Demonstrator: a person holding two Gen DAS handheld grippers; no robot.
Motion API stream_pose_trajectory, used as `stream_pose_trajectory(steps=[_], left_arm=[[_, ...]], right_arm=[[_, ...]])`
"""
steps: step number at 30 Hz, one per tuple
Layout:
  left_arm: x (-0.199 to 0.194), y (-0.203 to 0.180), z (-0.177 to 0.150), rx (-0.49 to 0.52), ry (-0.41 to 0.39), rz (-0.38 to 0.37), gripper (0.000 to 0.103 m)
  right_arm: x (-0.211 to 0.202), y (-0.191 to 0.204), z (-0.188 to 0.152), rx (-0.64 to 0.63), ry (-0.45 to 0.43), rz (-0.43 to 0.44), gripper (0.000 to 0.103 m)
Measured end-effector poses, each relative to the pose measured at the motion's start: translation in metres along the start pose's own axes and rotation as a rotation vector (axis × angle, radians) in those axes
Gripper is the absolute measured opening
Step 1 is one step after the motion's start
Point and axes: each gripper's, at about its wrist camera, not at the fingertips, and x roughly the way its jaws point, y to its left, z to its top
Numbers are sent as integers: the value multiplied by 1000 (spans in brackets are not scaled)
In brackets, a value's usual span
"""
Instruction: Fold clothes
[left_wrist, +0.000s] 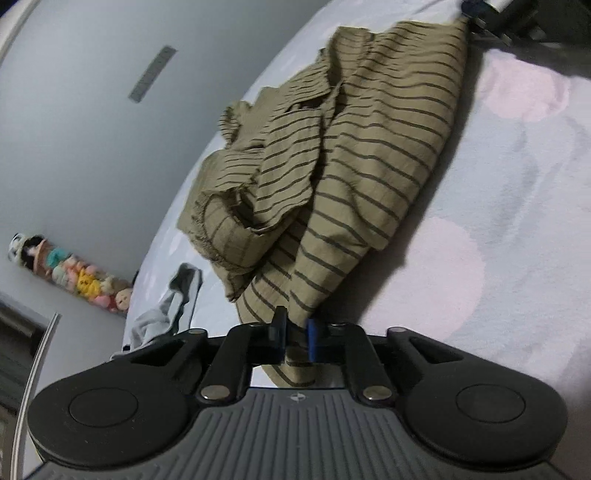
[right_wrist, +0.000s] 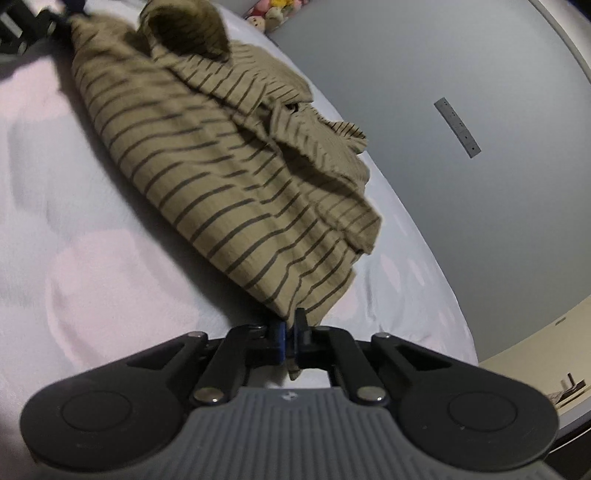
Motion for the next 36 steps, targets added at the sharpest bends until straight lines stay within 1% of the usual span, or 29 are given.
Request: stream_pose_trajectory(steps=[1, 4, 8, 11, 14, 16, 18, 20, 23, 24, 26, 29, 33, 36], left_arm=[[-2, 4, 1, -2, 0, -16, 4], [-19, 22, 9, 2, -17, -30, 3], [-48, 48, 18, 14, -24, -61, 3], [-77, 61, 21, 26, -19, -108, 3], [-110, 61, 19, 57, -18, -158, 3], [-132, 52, 14, 91, -7, -200, 3], [-146, 39, 9, 140, 7, -227, 3], [-156, 23, 4, 171, 41, -261, 3], [-157, 2, 4, 175, 128, -318, 3], [-156, -5, 5, 177, 158, -322, 3], [-152, -15, 10, 179, 200, -302, 3], [-146, -18, 14, 112, 234, -301, 3], [-138, -17, 13, 35, 278, -312, 3], [-134, -16, 11, -28, 312, -331, 4]], right_arm=[[-3, -5, 2, 4, -5, 0, 4], [-15, -26, 11, 9, -22, 6, 3], [-42, -53, 23, -11, -37, 31, 3], [-62, -73, 30, -15, -23, 83, 3], [-79, -93, 34, 0, 4, 151, 3], [-95, -101, 32, 2, 22, 200, 3], [-111, -103, 29, -7, 38, 241, 3], [-123, -98, 23, -16, 53, 272, 3], [-131, -87, 15, -21, 77, 309, 3], [-132, -82, 12, -20, 86, 319, 3], [-124, -75, 10, -10, 106, 333, 3], [-111, -67, 9, 13, 141, 334, 3], [-88, -68, 22, 24, 168, 333, 3], [-85, -60, 22, 12, 184, 336, 4]])
